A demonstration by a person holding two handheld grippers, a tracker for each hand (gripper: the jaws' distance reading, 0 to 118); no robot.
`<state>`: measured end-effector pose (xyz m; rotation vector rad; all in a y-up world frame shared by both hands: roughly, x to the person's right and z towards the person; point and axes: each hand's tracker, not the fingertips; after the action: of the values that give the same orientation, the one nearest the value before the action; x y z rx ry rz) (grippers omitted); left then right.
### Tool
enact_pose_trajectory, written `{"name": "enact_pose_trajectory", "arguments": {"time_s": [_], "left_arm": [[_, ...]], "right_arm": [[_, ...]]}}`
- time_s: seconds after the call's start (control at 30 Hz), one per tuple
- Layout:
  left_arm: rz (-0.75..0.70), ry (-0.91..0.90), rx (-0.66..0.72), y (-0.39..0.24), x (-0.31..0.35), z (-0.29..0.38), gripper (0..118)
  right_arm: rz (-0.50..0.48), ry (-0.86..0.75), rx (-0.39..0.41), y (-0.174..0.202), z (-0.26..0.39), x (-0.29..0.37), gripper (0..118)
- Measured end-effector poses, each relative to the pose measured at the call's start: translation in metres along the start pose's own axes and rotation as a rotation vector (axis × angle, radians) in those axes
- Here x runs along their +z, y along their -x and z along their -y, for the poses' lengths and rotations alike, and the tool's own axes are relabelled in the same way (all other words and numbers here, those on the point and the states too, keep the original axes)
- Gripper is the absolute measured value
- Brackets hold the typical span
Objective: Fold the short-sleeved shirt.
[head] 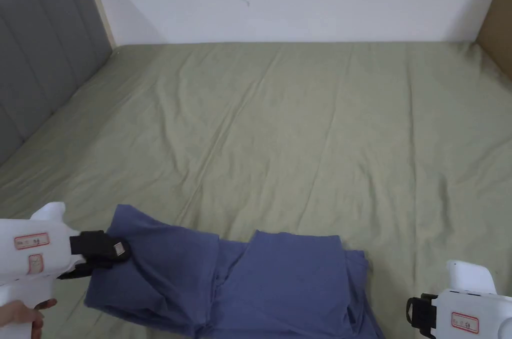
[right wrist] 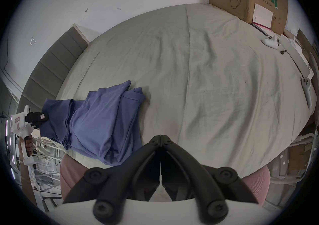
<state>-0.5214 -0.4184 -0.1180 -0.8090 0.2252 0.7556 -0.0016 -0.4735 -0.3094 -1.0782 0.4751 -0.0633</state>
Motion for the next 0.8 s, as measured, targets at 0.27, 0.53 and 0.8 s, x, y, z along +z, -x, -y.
{"name": "enact_pose_trajectory", "arguments": {"time_s": [0.27, 0.53, 0.8], "left_arm": [[0.161, 0.023, -0.244, -0.148, -0.021, -0.003, 12], [0.224, 0.247, -0.408, -0.256, -0.131, 0.05, 13], [0.208, 0.372, -0.413, -0.257, -0.186, 0.079, 110]], "right_arm": [[-0.006, -0.027, -0.017, -0.016, 0.0, 0.012, 0], [0.01, -0.035, -0.095, -0.052, 0.007, 0.016, 0], [0.029, -0.033, -0.156, -0.079, 0.014, 0.022, 0]]}}
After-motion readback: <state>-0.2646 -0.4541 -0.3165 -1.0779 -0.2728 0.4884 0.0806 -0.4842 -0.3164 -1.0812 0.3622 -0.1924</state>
